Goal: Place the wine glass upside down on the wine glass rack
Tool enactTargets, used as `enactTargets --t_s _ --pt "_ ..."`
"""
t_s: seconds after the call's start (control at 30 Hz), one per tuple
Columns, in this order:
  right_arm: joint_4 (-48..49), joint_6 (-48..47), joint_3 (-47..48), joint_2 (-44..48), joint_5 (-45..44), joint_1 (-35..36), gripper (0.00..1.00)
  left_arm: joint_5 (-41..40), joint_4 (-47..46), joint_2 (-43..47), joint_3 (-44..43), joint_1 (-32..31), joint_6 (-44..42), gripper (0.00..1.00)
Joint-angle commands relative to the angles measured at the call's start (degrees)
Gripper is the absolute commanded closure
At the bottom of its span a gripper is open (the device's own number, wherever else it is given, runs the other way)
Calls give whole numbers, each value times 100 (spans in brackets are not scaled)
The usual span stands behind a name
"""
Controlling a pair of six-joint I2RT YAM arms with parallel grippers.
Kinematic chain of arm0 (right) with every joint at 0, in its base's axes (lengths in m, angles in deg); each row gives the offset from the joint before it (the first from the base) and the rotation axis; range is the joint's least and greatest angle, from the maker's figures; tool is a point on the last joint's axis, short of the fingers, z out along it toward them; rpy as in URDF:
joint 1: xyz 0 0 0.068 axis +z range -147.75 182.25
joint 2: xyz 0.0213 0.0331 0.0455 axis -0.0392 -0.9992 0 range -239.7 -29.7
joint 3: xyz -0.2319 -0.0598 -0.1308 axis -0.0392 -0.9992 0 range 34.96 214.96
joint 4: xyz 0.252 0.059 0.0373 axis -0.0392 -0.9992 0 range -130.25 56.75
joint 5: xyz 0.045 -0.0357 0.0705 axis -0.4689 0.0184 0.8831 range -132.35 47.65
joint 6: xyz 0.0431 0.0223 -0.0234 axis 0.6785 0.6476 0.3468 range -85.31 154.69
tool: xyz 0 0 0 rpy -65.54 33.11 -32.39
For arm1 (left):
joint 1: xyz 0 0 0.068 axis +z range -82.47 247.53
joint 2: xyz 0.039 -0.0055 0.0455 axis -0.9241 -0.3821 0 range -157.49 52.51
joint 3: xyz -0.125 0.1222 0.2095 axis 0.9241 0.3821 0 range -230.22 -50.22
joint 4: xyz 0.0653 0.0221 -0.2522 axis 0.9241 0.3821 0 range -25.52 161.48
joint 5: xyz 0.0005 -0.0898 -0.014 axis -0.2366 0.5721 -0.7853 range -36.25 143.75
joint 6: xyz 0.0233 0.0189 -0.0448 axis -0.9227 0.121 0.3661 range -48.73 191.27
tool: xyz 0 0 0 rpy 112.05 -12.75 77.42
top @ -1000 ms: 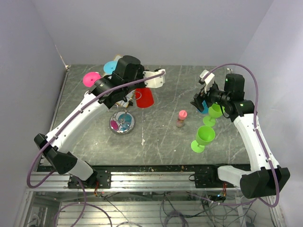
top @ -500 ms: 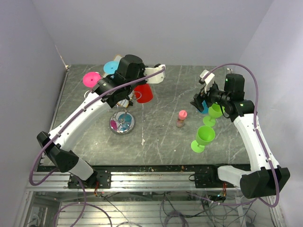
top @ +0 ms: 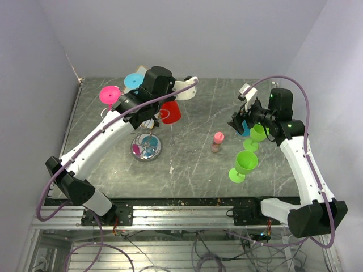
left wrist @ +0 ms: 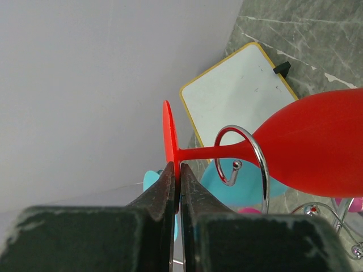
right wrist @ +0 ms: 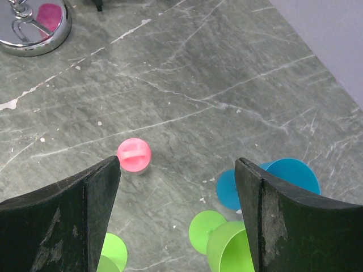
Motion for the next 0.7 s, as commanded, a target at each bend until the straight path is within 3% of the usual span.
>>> enactTargets --t_s 0.0,0.67 --pt "30 20 160 -34 -23 -47 18 -204 56 72 126 -71 94 88" --pt "34 58 151 -103 -58 -50 15 -234 207 303 416 -75 220 79"
